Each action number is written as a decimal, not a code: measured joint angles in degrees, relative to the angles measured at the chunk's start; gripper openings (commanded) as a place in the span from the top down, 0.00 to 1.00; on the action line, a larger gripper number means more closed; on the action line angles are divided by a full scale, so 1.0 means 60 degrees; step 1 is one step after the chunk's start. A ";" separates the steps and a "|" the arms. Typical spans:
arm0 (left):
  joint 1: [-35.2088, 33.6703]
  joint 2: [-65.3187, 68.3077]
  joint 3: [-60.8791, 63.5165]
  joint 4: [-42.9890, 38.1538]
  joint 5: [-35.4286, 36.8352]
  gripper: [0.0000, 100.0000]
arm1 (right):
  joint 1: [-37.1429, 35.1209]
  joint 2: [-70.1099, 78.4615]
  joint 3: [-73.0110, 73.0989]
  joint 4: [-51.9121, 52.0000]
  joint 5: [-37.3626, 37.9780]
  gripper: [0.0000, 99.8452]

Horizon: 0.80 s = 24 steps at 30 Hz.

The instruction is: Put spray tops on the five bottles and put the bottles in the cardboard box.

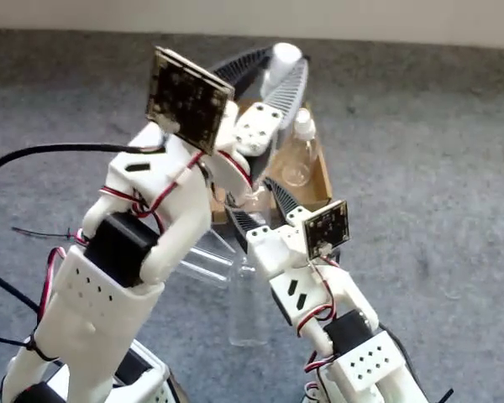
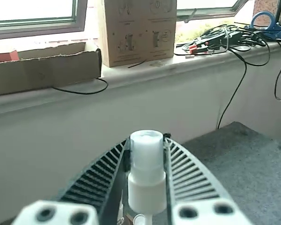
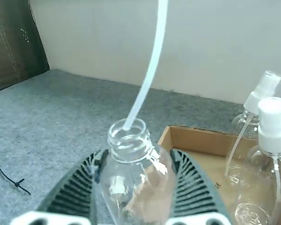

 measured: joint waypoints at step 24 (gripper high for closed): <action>-0.0542 -0.3297 0.4689 -0.0029 0.0000 1.00 | 0.0000 0.0000 0.0000 0.0000 -0.0015 1.00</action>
